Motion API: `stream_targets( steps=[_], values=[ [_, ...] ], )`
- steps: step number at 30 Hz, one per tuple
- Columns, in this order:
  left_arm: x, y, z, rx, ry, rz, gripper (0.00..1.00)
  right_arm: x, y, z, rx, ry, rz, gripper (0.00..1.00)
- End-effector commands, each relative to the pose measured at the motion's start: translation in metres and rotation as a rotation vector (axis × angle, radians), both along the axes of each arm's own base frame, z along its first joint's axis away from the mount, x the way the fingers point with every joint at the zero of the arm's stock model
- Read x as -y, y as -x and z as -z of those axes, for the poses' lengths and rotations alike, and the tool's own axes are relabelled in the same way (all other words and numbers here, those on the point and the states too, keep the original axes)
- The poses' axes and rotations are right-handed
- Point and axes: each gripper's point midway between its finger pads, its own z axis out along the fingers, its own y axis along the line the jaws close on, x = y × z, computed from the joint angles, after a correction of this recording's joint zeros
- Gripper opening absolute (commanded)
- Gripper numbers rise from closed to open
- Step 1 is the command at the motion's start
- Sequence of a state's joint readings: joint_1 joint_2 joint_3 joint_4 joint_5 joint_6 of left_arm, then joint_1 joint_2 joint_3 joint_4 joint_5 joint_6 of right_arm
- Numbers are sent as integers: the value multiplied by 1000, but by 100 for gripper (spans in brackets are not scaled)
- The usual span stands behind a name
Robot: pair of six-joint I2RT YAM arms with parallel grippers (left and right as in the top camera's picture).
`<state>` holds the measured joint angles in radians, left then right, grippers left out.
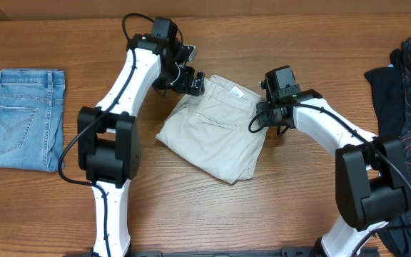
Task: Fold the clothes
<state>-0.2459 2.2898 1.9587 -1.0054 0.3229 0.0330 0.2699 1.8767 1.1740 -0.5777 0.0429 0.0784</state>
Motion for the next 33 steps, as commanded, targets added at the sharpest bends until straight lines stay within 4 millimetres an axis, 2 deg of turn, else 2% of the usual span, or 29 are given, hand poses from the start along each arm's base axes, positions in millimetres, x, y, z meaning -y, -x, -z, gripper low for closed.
stream_targets(
  steps=[1,12,14,15,18,20,23,25,28,29,33],
  values=[
    [10,1,22,-12,-17,46,100,13,2,3,-6,42,30,41],
    [40,14,59,-66,-12,107,100,14,2,3,-10,43,30,41],
    [47,21,66,-91,0,128,93,14,3,4,-12,43,30,41],
    [51,24,68,-98,12,145,87,14,3,4,-13,43,30,41],
    [65,35,64,-112,52,202,68,14,4,4,-17,45,30,41],
    [66,37,61,-117,49,209,61,14,4,4,-16,45,30,41],
    [63,39,54,-113,31,226,37,14,4,4,-16,45,30,41],
    [53,34,49,-100,-13,210,22,14,4,4,-17,45,30,41],
    [33,22,35,-70,-76,165,7,14,4,4,-19,46,30,41],
    [22,15,25,-51,-105,126,4,14,4,4,-19,46,30,41],
    [-6,2,-12,4,-144,45,4,17,2,-2,-17,34,82,41]
  ],
)
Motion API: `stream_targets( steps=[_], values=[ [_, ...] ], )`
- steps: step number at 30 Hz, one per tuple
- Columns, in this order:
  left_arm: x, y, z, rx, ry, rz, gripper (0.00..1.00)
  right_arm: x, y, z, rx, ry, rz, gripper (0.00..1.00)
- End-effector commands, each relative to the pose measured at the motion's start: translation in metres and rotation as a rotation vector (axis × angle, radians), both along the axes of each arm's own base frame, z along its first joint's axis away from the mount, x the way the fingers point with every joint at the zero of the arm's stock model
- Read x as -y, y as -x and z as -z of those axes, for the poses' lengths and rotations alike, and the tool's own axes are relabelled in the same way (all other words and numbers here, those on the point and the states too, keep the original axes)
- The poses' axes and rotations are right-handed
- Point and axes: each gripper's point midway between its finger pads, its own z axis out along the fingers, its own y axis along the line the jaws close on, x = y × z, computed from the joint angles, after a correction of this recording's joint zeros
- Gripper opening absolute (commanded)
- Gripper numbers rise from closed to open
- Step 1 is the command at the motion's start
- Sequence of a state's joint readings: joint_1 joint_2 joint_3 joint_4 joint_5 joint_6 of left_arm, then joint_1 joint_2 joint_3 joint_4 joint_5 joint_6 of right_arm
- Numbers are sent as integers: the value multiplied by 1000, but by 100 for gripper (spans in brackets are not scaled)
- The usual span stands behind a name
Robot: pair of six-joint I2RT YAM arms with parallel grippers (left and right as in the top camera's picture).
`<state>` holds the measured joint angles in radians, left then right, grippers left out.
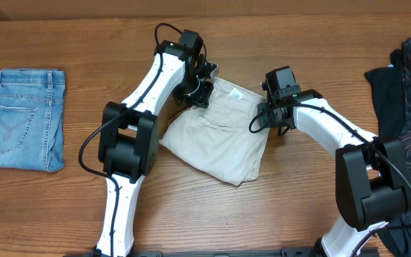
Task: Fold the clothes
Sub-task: 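Carry the folded shorts left with the left gripper onto the jeans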
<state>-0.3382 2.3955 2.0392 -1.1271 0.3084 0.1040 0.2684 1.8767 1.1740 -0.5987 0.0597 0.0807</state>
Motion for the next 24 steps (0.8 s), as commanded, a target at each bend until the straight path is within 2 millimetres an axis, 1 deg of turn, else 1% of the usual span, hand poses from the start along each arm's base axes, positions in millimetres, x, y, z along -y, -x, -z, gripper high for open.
stream_targets(
  steps=[1,3,6,10,12,16,20,22,24],
  values=[
    [-49,-32,-54,144,-89,-122,4,15,-4,-10,3,1,114,41],
    [-68,-35,-73,177,-118,-165,4,20,-11,-24,27,-23,176,45],
    [-106,-34,-98,220,-212,-250,4,27,-21,-51,83,-42,203,47],
    [-164,-19,-135,254,-368,-343,4,34,-24,-81,141,-48,194,48],
    [-191,-9,-153,268,-434,-385,4,36,-22,-91,158,-41,182,49],
    [-240,6,-186,308,-542,-476,4,37,-14,-99,151,-38,183,49],
    [-288,23,-219,357,-624,-585,4,39,-4,-95,110,-26,183,48],
    [-306,29,-227,369,-636,-631,4,40,1,-93,89,-20,183,48],
    [-324,34,-230,365,-644,-657,4,41,5,-91,70,-15,183,49]
  ],
)
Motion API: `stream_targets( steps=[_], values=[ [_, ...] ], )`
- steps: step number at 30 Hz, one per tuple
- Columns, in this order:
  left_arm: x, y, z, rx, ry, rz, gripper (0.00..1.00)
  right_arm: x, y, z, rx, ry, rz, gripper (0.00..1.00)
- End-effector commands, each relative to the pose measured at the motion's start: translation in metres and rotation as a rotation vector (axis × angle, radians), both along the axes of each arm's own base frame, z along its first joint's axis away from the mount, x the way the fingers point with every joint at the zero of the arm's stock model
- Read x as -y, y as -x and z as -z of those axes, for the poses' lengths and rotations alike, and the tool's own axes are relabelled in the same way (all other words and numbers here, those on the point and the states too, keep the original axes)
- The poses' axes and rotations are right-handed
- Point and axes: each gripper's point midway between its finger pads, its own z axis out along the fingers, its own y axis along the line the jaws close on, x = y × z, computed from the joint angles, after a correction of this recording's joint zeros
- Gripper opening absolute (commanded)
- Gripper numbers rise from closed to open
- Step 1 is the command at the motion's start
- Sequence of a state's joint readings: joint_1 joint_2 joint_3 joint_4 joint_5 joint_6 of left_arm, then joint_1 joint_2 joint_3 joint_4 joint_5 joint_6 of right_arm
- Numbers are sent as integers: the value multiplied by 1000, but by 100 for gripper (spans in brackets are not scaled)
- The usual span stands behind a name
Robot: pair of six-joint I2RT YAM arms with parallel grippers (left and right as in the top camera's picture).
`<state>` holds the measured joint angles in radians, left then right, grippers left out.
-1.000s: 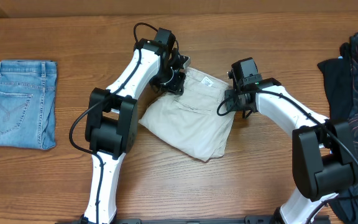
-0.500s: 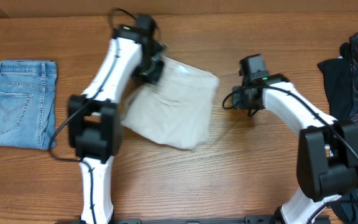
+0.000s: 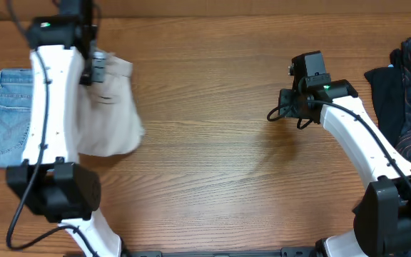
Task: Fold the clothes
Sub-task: 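Carry the folded shorts left with the left gripper onto the jeans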
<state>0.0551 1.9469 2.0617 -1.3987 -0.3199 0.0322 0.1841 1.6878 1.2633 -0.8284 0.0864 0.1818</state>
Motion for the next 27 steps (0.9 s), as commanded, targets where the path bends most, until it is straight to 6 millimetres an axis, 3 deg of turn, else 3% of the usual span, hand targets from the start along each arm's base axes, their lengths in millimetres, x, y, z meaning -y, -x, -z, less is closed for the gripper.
stream_targets(
  steps=[1,9,21,24,27],
  values=[
    [-48,13,-38,86,-80,-97,4,1,0,-9,14,9,-5,49],
    [-103,3,-45,192,-41,-141,4,2,5,-7,-12,12,-1,48],
    [-151,-3,-53,267,-85,-153,4,1,6,-7,-14,9,-2,48],
    [-166,-7,-51,289,-95,-172,4,1,7,-6,-17,9,-2,48],
    [-184,-10,-36,288,-74,-197,4,0,7,-6,-19,3,-5,48]
  ],
)
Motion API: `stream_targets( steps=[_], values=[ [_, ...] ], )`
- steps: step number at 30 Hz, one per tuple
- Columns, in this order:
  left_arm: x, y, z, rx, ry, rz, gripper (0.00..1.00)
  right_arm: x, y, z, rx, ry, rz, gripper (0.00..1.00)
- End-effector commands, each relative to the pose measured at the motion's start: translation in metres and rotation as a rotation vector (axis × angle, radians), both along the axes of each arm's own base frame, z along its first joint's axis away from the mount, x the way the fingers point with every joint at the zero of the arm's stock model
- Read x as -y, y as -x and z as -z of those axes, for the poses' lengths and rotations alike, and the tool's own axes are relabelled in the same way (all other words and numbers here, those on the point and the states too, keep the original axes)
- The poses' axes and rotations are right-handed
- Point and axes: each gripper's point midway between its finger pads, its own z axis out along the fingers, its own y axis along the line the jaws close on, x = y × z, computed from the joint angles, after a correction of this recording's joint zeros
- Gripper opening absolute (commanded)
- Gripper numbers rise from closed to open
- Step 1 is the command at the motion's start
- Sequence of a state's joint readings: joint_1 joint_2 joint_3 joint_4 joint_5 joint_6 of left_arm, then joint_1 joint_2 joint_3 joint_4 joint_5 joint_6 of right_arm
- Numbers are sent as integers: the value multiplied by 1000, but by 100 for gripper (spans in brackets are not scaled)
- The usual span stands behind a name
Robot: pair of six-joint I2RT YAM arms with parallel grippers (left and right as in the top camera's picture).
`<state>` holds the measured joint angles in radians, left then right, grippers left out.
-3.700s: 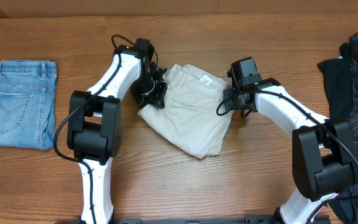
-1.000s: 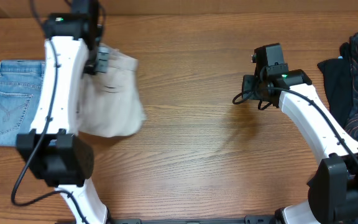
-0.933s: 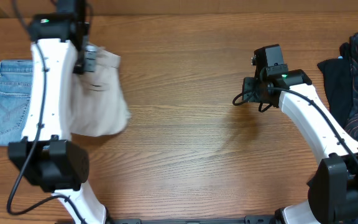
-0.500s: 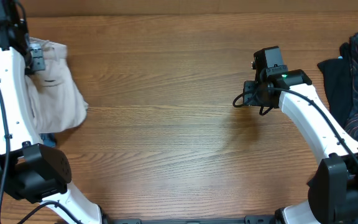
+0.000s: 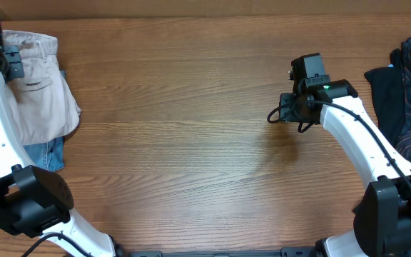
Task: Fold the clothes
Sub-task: 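Carry the folded shorts left with the left gripper onto the jeans, then release the shorts and lift the left gripper away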
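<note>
The folded beige shorts (image 5: pixel 38 96) lie at the table's far left, on top of the folded blue jeans (image 5: pixel 48 153), of which only a lower corner shows. My left gripper (image 5: pixel 7 61) is at the shorts' upper left edge; whether it still grips the cloth is hidden by the arm. My right gripper (image 5: pixel 280 114) hangs over bare wood right of centre, holding nothing that I can see; its fingers are too small to tell open from shut.
A pile of dark clothes (image 5: pixel 409 93) with red-and-white print lies at the right edge. Brown wooden table (image 5: pixel 191 157) fills the view between the two arms.
The left arm has moved further left with the beige shorts, which now cover most of the jeans. The right arm has hardly moved.
The folded beige shorts first lay at the table's centre with both grippers at their top edge. Then the left gripper was on the waistband. Then the shorts were at the left beside the jeans and the right arm had drawn back. Now they sit on the jeans.
</note>
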<state>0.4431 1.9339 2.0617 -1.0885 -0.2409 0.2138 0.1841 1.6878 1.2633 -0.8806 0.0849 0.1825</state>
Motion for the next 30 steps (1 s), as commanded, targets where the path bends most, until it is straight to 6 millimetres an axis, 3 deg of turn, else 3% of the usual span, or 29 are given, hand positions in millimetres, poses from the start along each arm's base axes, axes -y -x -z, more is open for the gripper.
stream_targets(
  steps=[1,5,9,12,13,15,17,24,30],
  values=[
    [-19,-5,3,17,-1,-10,4,-2,-5,-11,33,-5,-5,49],
    [-39,-5,22,4,11,-45,9,-2,-5,-11,32,-5,-5,49],
    [-52,-6,26,18,10,-63,9,-2,-5,-11,33,-5,-5,49],
    [-64,-9,24,49,-7,-79,19,-2,-5,-11,33,-7,-2,48],
    [-66,-9,23,57,-11,-81,29,-2,-5,-11,33,-7,-2,49],
    [-70,-11,20,77,-17,-92,80,-2,-5,-11,33,-7,-2,48],
    [-74,-11,17,91,-25,-103,97,-2,-5,-11,33,-7,-2,49],
    [-70,-11,5,144,-7,-144,100,-2,-5,-11,33,-7,-2,49],
    [-33,-24,-13,204,61,-36,100,-2,-6,-11,37,-8,-2,49]
  ],
)
